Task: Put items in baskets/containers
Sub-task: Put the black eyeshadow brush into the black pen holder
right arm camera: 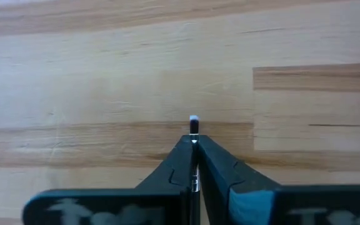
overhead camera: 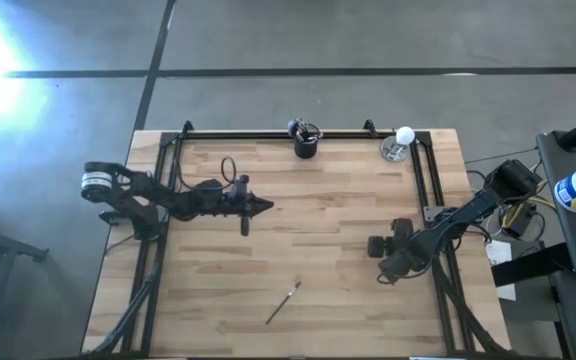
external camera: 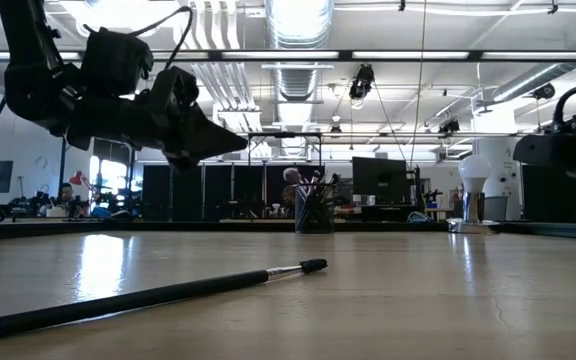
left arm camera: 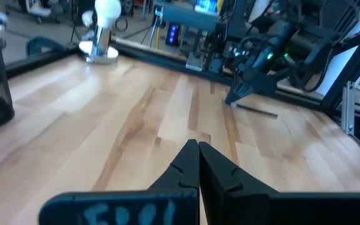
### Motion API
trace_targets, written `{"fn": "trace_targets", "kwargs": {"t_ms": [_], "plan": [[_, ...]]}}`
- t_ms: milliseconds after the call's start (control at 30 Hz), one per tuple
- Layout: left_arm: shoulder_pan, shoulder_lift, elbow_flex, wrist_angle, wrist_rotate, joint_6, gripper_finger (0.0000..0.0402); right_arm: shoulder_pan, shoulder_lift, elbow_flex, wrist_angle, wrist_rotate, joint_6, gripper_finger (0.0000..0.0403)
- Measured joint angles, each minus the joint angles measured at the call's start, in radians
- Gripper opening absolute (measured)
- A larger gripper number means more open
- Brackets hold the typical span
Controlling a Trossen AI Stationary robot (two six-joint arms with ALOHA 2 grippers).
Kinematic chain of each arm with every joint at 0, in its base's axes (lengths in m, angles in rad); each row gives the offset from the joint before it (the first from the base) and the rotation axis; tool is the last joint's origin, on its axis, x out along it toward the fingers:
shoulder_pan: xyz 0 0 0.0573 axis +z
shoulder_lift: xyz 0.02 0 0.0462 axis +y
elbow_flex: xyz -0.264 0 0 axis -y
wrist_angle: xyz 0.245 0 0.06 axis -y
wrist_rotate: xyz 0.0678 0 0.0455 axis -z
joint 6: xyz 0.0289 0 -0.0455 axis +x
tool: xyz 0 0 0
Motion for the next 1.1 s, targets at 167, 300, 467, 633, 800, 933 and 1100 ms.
{"fn": "trace_targets", "kwargs": {"t_ms": [167, 300, 467, 633, 800, 933, 1100], "plan": [[0.002, 0.000, 0.036, -0.050, 0.000, -0.018, 0.0000, -0.001, -0.022, 0.006, 0.012, 0.055, -0.077, 0.0013], [0.002, 0.000, 0.052, -0.027, 0.013, -0.046, 0.0000, -0.003, -0.081, 0.035, 0.023, 0.231, -0.182, 0.0013], [0.004, 0.000, 0.050, 0.068, 0.054, -0.044, 0.0000, -0.017, -0.159, 0.047, 0.165, 0.506, -0.461, 0.0013], [0.004, 0.000, 0.067, 0.122, 0.153, -0.112, 0.0000, -0.058, -0.224, 0.037, 0.459, 0.667, -0.911, 0.0013], [-0.009, 0.000, 0.129, 0.091, 0.200, -0.183, 0.0012, -0.140, -0.248, 0.015, 0.872, 0.653, -1.404, 0.0012], [-0.024, 0.000, 0.187, 0.067, 0.200, -0.188, 0.0052, -0.228, -0.216, -0.011, 1.259, 0.485, -1.770, 0.0012], [-0.063, 0.000, 0.270, -0.012, 0.199, -0.142, 0.0102, -0.362, -0.134, -0.019, 1.601, 0.167, -1.994, 0.0012]]}}
